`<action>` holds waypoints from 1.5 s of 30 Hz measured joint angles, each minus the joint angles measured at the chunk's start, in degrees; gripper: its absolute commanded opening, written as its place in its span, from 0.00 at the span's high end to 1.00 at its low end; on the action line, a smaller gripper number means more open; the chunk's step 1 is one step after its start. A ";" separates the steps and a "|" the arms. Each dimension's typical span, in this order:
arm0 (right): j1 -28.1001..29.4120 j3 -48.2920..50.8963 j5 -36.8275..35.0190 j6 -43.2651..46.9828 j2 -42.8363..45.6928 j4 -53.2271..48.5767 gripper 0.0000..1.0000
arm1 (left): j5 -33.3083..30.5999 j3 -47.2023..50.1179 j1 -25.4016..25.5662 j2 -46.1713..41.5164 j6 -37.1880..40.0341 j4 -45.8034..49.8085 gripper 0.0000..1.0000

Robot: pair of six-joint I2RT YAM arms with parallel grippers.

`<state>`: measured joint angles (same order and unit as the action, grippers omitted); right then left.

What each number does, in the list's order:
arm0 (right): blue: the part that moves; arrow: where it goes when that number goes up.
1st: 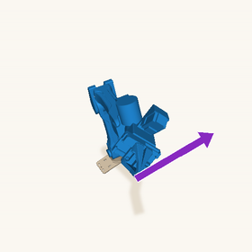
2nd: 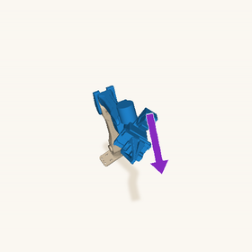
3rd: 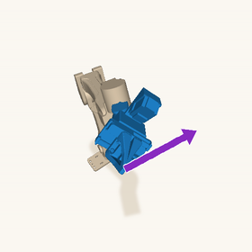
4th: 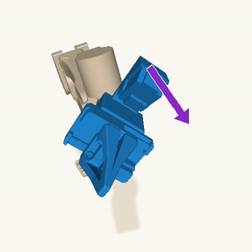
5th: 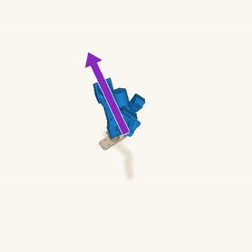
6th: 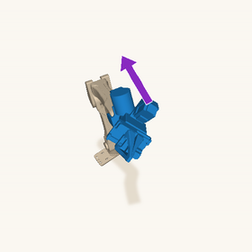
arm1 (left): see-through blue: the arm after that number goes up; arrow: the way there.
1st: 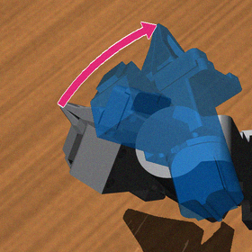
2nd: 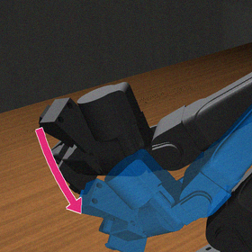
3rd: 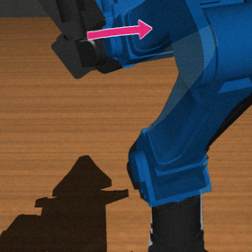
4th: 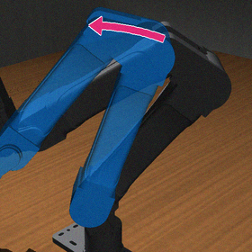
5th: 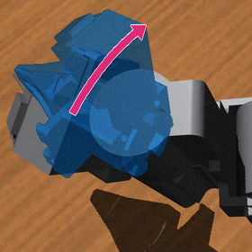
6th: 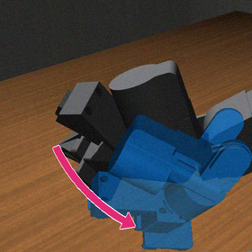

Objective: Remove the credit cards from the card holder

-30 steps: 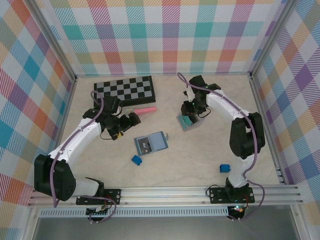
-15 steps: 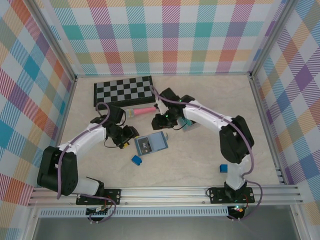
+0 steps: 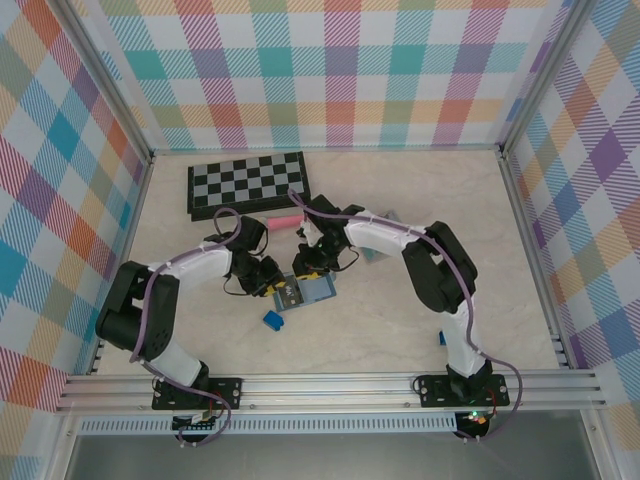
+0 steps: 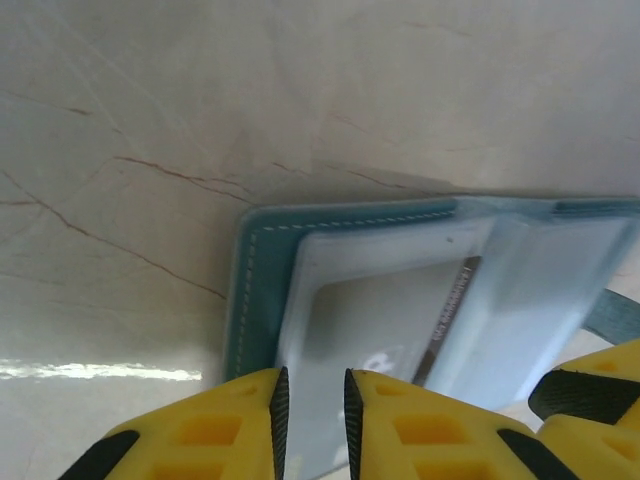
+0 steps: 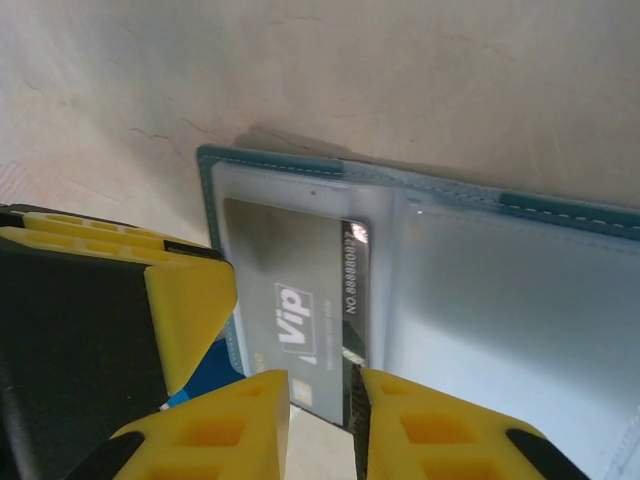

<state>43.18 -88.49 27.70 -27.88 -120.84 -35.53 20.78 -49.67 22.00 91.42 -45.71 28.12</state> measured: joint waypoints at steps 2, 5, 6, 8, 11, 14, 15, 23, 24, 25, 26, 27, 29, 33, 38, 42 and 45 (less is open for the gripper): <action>0.00 0.00 0.02 0.00 -0.81 -0.04 0.76 | -0.02 0.00 0.00 0.26 0.22 0.17 0.77; 0.00 -0.02 0.28 0.00 -1.84 -0.07 0.77 | -0.33 -0.09 0.00 0.26 0.68 0.35 0.79; 0.00 -0.04 0.55 0.00 -2.19 -0.07 0.77 | -0.44 -0.09 0.00 0.26 0.85 0.42 0.80; 0.00 -0.07 0.98 0.00 -2.80 -0.07 0.77 | -0.44 -0.11 0.00 0.35 1.27 0.42 0.83; 0.00 -0.24 1.68 0.02 -3.37 -0.07 0.78 | -0.42 -0.11 0.00 1.05 1.84 0.39 0.87; -0.04 -0.68 1.97 0.02 -3.52 -0.15 0.78 | -0.37 -0.15 0.00 1.99 1.84 0.37 0.87; -0.04 -0.83 1.97 0.02 -3.61 -0.15 0.78 | -0.33 -0.26 0.00 2.16 1.84 0.39 0.87; -0.04 -1.01 2.54 0.04 -4.17 -0.26 0.80 | -0.31 -0.83 0.00 2.78 2.16 0.83 0.90; -0.04 -0.98 2.86 0.04 -4.17 -0.26 0.81 | -0.31 -0.83 0.00 2.78 2.27 0.83 0.90; -0.04 -1.01 3.13 0.04 -4.24 -0.26 0.81 | -0.31 -0.83 0.00 2.78 2.29 0.85 0.90; -0.04 -0.98 3.50 0.04 -4.28 -0.24 0.81 | -0.31 -0.83 0.00 2.78 2.34 0.83 0.90; -0.04 -1.01 3.89 0.07 -4.37 -0.26 0.82 | -0.31 -0.83 0.00 2.78 2.47 0.85 0.90; -0.04 -1.01 4.70 0.04 -4.48 -0.22 0.82 | -0.31 -0.83 0.00 2.78 2.51 0.85 0.91; -0.04 -1.01 6.03 0.04 -4.68 -0.02 0.83 | -0.31 -0.85 0.00 2.78 2.91 0.85 0.93; -0.04 -1.01 6.93 0.04 -4.76 -0.02 0.84 | -0.31 -0.85 0.00 2.78 3.13 0.85 0.93; -0.04 -1.01 7.32 0.02 -4.76 -0.02 0.86 | -0.31 -0.83 0.00 2.78 3.13 0.85 0.93; -0.04 -1.01 7.32 0.04 -4.76 -0.02 0.89 | -0.31 -0.83 0.00 2.78 3.13 0.87 0.93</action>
<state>43.13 -89.49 35.03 -27.83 -125.60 -35.55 20.47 -50.50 22.00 94.19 -42.59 28.99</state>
